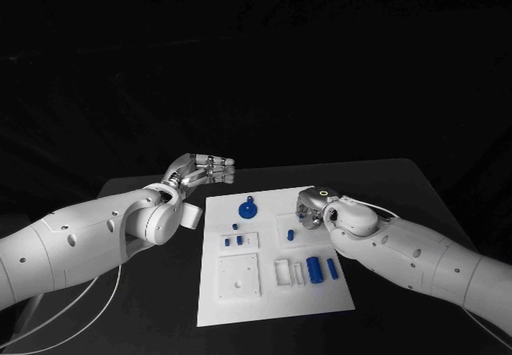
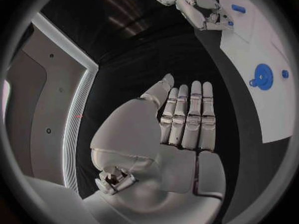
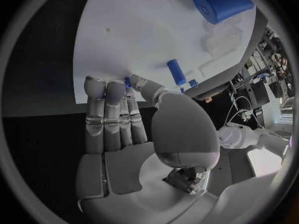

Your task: Assemble the parts on the task board

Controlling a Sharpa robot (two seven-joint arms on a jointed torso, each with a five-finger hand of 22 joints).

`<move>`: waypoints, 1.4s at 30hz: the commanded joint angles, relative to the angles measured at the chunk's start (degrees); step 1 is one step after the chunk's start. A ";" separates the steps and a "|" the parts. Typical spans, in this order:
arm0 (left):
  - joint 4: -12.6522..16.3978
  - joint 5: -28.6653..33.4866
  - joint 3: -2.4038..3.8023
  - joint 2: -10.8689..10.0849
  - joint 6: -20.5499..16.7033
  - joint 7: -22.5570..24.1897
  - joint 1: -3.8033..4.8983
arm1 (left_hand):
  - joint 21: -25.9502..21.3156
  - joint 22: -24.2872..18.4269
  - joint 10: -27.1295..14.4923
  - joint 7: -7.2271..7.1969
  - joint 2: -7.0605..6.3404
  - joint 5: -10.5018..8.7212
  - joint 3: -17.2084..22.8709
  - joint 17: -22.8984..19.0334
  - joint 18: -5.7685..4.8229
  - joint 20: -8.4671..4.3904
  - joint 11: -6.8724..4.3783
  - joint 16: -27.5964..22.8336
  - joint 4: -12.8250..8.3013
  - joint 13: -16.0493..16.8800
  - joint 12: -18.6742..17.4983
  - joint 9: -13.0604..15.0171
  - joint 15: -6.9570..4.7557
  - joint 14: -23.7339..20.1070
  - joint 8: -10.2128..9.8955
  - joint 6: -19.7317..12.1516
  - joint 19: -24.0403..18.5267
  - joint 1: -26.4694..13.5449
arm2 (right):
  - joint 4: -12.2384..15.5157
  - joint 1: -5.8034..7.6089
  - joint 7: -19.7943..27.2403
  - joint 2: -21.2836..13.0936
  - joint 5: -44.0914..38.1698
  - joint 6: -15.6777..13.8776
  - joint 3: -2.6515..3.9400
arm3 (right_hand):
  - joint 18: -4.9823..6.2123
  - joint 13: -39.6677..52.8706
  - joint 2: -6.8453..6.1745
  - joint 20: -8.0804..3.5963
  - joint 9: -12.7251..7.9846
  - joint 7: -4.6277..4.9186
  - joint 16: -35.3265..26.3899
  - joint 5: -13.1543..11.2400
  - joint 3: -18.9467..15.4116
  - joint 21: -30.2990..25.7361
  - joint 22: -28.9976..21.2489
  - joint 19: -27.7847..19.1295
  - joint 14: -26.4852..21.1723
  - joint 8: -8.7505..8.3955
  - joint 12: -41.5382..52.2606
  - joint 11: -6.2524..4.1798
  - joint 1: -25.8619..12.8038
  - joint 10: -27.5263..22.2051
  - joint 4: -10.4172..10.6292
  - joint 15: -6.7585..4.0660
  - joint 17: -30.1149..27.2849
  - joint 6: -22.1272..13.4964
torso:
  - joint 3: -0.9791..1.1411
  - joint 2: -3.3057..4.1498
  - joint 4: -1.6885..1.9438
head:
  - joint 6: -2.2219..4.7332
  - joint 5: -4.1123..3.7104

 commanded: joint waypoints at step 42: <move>-3.67 0.76 0.05 1.00 1.00 0.53 0.10 | 0.24 -0.87 -0.38 0.19 0.43 -0.07 -0.66 -0.09 0.52 -0.09 0.34 -0.07 -0.18 -0.06 -0.24 -0.03 0.15 -0.39 0.13 0.17 0.67 0.21 | 19.35 -2.17 0.91 -6.22 5.57 -8.70 5.55 | -1.12 0.33 1.71 -1.83 0.27 -1.06 -1.47 -3.89 1.64 5.42 3.63 2.60 1.45 0.04 0.13 -1.28 0.71 4.25 -2.57 -1.42 1.12 4.22 | -0.02 -0.57 -0.77 | -0.06 3.29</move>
